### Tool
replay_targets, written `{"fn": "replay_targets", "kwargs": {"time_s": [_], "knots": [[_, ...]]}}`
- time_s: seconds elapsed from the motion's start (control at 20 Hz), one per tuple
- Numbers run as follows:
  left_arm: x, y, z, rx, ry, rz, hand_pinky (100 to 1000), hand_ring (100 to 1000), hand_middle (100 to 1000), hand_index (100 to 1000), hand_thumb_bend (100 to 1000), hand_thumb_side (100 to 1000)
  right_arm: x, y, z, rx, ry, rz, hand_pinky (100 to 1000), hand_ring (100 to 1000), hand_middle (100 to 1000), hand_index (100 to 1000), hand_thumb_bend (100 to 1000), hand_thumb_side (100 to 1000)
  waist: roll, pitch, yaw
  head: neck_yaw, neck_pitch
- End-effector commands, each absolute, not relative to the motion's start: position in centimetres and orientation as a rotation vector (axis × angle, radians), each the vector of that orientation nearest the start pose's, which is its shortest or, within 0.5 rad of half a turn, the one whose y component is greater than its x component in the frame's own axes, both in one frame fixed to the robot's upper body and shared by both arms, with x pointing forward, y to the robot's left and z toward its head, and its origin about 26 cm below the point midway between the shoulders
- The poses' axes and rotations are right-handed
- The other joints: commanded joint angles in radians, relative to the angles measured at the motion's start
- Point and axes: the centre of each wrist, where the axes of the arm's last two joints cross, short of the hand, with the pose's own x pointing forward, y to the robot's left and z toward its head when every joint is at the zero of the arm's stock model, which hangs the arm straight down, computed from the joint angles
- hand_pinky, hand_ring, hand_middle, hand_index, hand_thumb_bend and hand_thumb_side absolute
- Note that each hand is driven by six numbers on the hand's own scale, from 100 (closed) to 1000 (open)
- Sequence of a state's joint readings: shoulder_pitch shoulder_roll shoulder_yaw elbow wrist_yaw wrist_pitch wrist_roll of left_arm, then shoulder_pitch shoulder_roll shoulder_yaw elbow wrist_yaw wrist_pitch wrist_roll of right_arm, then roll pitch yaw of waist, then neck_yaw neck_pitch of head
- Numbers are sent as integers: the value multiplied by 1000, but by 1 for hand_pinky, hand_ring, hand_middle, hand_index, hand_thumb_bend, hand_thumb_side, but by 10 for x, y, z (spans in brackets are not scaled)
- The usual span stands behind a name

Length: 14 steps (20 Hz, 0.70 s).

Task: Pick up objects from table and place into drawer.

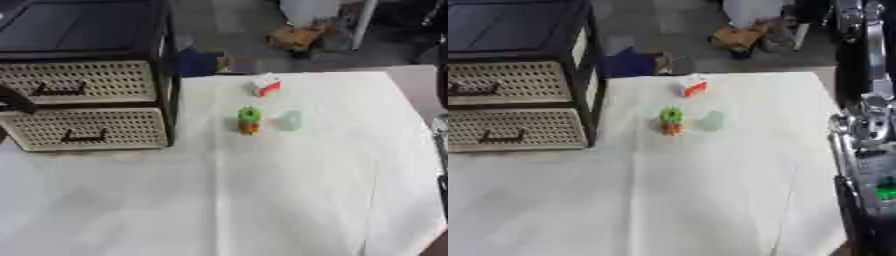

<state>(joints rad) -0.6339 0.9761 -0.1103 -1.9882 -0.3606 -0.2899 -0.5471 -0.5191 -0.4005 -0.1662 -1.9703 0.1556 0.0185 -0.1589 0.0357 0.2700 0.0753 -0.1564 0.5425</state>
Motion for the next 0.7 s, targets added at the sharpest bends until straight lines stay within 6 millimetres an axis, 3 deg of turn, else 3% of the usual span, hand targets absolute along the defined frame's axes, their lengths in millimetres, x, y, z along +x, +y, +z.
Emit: {"fn": "replay_targets", "kwargs": {"time_s": [0.05, 0.2, 0.7], "knots": [[285, 289, 361, -1146, 2181, 2287, 100, 100, 100, 838, 100, 1000, 309, -293, 289, -630, -2517, 199, 645, 609, 559, 805, 100, 1000, 0, -24, 5, 1, -9], [285, 288, 361, -1184, 2204, 2286, 100, 100, 100, 895, 100, 1000, 308, -291, 288, -622, -2520, 195, 645, 609, 559, 804, 100, 1000, -1, -30, 6, 3, -7], [284, 277, 370, -1243, 2172, 2354, 100, 100, 100, 902, 100, 1000, 308, -289, 289, -617, -2525, 202, 646, 610, 559, 804, 100, 1000, 2, -34, 2, 17, 6]]}}
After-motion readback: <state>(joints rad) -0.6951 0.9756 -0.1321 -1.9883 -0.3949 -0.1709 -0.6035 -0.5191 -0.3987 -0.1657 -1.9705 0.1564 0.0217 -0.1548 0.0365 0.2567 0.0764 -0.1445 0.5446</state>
